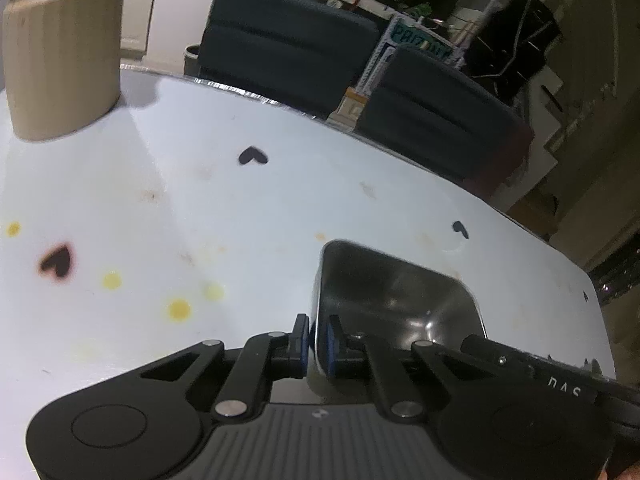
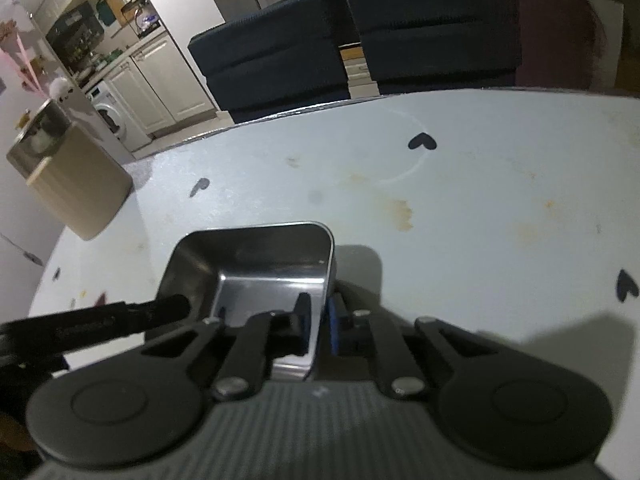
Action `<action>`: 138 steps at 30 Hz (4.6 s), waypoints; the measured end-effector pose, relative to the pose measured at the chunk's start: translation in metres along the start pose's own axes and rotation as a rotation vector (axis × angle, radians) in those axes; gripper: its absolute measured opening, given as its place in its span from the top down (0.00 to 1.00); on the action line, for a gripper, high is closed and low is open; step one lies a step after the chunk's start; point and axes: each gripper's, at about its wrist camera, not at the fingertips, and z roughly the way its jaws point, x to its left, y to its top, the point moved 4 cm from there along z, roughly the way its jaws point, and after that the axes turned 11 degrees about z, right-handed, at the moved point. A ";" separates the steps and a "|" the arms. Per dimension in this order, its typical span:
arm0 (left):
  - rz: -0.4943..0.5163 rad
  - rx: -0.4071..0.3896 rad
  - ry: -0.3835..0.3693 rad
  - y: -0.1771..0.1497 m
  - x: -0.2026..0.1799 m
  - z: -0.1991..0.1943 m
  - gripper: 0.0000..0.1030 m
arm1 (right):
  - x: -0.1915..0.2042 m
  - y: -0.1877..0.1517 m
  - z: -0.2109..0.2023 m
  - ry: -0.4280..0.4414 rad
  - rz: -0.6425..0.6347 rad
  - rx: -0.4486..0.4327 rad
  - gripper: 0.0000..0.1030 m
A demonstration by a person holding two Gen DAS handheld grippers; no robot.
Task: Organize plates and bowls
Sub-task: 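Lift the small steel tray and carry it toward the large tray with both grippers, then lower the small steel tray into the large steel tray with both grippers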
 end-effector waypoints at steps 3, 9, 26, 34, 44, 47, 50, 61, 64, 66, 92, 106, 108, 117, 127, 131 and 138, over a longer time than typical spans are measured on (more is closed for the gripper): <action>0.034 -0.025 -0.012 0.005 -0.008 -0.015 0.91 | 0.001 0.000 -0.013 0.000 -0.011 -0.015 0.91; 0.093 -0.067 -0.041 0.001 -0.029 -0.051 0.91 | 0.000 -0.005 -0.057 0.024 -0.036 -0.066 0.92; 0.154 -0.246 -0.107 -0.051 -0.039 -0.177 0.91 | 0.006 -0.064 -0.185 0.190 -0.006 -0.196 0.91; 0.172 -0.268 -0.050 -0.093 -0.016 -0.206 0.91 | 0.022 -0.107 -0.197 0.234 -0.053 -0.169 0.90; 0.146 -0.257 0.058 -0.121 0.022 -0.222 0.92 | 0.059 -0.145 -0.174 0.241 -0.164 -0.064 0.89; 0.151 -0.241 0.103 -0.127 0.031 -0.221 0.93 | 0.071 -0.152 -0.166 0.247 -0.189 -0.041 0.89; 0.149 -0.226 0.139 -0.132 0.040 -0.221 0.94 | 0.082 -0.156 -0.158 0.248 -0.223 -0.024 0.89; 0.109 -0.155 0.214 -0.147 0.073 -0.216 0.94 | 0.115 -0.178 -0.136 0.263 -0.299 0.037 0.88; 0.107 -0.129 0.222 -0.149 0.077 -0.212 0.94 | 0.116 -0.183 -0.133 0.253 -0.320 0.052 0.88; 0.113 -0.115 0.231 -0.150 0.077 -0.209 0.94 | 0.116 -0.185 -0.131 0.247 -0.327 0.054 0.88; 0.157 -0.067 0.270 -0.148 0.076 -0.191 0.94 | 0.124 -0.188 -0.120 0.214 -0.348 0.056 0.92; 0.209 -0.052 0.299 -0.141 0.076 -0.171 0.94 | 0.124 -0.190 -0.113 0.186 -0.311 0.076 0.91; 0.227 -0.051 0.311 -0.141 0.076 -0.170 0.94 | 0.125 -0.191 -0.112 0.183 -0.316 0.077 0.91; 0.250 -0.013 0.326 -0.144 0.079 -0.163 0.92 | 0.127 -0.194 -0.105 0.146 -0.340 0.101 0.92; 0.271 -0.011 0.328 -0.139 0.078 -0.155 0.88 | 0.122 -0.199 -0.096 0.122 -0.290 0.160 0.91; 0.280 -0.005 0.334 -0.135 0.077 -0.149 0.88 | 0.120 -0.200 -0.092 0.131 -0.255 0.186 0.90; 0.267 -0.010 0.333 -0.128 0.079 -0.145 0.88 | 0.117 -0.200 -0.092 0.127 -0.224 0.175 0.90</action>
